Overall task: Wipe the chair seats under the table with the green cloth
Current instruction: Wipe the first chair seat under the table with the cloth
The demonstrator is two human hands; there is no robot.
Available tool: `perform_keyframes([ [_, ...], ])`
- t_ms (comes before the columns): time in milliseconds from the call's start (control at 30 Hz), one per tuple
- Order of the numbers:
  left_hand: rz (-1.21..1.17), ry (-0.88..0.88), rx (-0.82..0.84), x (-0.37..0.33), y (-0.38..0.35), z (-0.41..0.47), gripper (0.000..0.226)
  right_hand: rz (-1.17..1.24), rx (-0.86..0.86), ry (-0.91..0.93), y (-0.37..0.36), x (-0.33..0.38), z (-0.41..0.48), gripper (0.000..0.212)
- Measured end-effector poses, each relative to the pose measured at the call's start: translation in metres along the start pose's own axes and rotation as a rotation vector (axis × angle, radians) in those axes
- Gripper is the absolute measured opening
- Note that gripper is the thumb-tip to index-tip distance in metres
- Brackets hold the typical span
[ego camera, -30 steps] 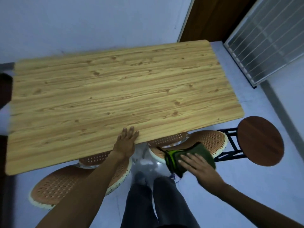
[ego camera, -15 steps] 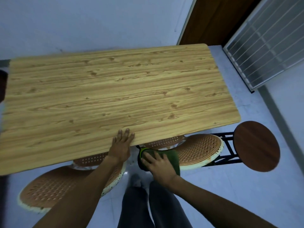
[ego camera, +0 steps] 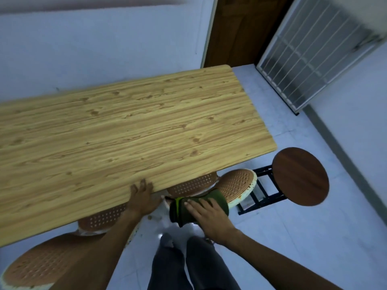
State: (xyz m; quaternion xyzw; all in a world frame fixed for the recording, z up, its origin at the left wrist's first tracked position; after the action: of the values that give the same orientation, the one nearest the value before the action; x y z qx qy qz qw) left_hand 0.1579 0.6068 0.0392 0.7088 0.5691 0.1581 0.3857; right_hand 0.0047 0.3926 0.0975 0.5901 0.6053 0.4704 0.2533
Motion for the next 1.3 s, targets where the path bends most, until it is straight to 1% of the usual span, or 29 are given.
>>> perform_keyframes([
  [67,-0.114,-0.087,-0.105,-0.036,-0.010,-0.023,0.112,-0.019,0.005,-0.093,0.000,-0.031,-0.025,0.088],
  [100,-0.153,-0.120,-0.111,-0.048,-0.021,-0.030,0.122,-0.015,0.000,-0.159,0.001,-0.042,-0.034,0.089],
  [133,-0.204,-0.123,-0.116,-0.062,-0.031,-0.035,0.125,0.001,-0.033,-0.241,0.001,-0.049,-0.042,0.090],
  [167,-0.240,-0.109,-0.134,-0.073,-0.042,-0.035,0.125,0.033,-0.090,-0.340,0.001,-0.047,-0.050,0.089],
  [200,-0.261,-0.091,-0.120,-0.089,-0.043,-0.039,0.120,0.081,-0.177,-0.439,0.002,-0.039,-0.055,0.083],
  [233,-0.260,-0.045,-0.097,-0.101,-0.044,-0.040,0.107,0.145,-0.268,-0.529,0.002,-0.026,-0.058,0.074],
  [267,-0.249,-0.013,-0.099,-0.112,-0.042,-0.042,0.090,0.225,-0.321,-0.599,0.001,-0.010,-0.055,0.067],
  [300,-0.250,0.033,-0.117,-0.121,-0.042,-0.042,0.078,0.317,-0.340,-0.646,-0.003,0.002,-0.050,0.065],
  [333,-0.247,0.072,-0.162,-0.126,-0.042,-0.041,0.073,0.405,-0.354,-0.689,-0.006,0.010,-0.042,0.067],
  [367,-0.241,0.106,-0.198,-0.128,-0.043,-0.040,0.076,0.479,-0.375,-0.732,-0.009,0.011,-0.031,0.072],
  [433,-0.185,0.174,-0.225,-0.128,-0.046,-0.035,0.090,0.570,-0.429,-0.817,-0.011,-0.003,-0.012,0.079],
  [467,-0.168,0.210,-0.242,-0.130,-0.048,-0.035,0.089,0.585,-0.436,-0.847,-0.012,-0.016,-0.007,0.079],
  [533,-0.159,0.290,-0.261,-0.132,-0.052,-0.032,0.081,0.541,-0.437,-0.842,-0.012,-0.045,-0.006,0.077],
  [600,-0.140,0.340,-0.269,-0.137,-0.053,-0.028,0.082,0.484,-0.435,-0.769,-0.009,-0.075,-0.013,0.074],
  [700,-0.226,0.467,-0.270,-0.149,-0.050,-0.025,0.071,0.450,-0.421,-0.663,-0.005,-0.124,-0.019,0.069],
  [767,-0.229,0.527,-0.348,-0.154,-0.046,-0.026,0.068,0.505,-0.412,-0.620,-0.004,-0.160,-0.015,0.065],
  [833,-0.201,0.547,-0.372,-0.154,-0.048,-0.023,0.070,0.635,-0.376,-0.563,-0.002,-0.198,-0.008,0.057],
  [900,-0.210,0.567,-0.367,-0.154,-0.051,-0.020,0.071,0.789,-0.302,-0.471,0.000,-0.231,0.002,0.040],
  [933,-0.210,0.577,-0.377,-0.153,-0.052,-0.019,0.070,0.897,-0.262,-0.440,0.001,-0.245,0.006,0.032],
  [1000,-0.191,0.588,-0.413,-0.152,-0.055,-0.017,0.069,1.168,-0.218,-0.434,0.004,-0.264,0.016,0.028],
  [1100,-0.186,0.598,-0.442,-0.153,-0.058,-0.017,0.068,1.552,-0.177,-0.522,-0.001,-0.280,0.027,0.028],
  [1200,-0.174,0.601,-0.447,-0.153,-0.058,-0.017,0.067,1.903,-0.180,-0.694,-0.010,-0.284,0.034,0.028],
  [1267,-0.172,0.604,-0.437,-0.153,-0.058,-0.015,0.068,1.993,-0.197,-0.846,-0.013,-0.282,0.036,0.026],
  [1300,-0.175,0.608,-0.432,-0.153,-0.058,-0.015,0.068,2.033,-0.203,-0.881,-0.014,-0.281,0.036,0.027],
])
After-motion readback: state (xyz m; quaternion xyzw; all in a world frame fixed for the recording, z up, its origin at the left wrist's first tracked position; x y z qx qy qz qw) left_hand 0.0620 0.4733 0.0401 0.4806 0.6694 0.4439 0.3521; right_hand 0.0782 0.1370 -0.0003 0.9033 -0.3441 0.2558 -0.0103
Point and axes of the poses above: each hand's wrist, its own z-axis towards the middle knuckle, its own y-axis out of the back of the hand, x = y × z, the point moved 2 cm from there along z, towards the middle knuckle, and after that the axes turned 8 degrees about z, right-handed, at the moved point
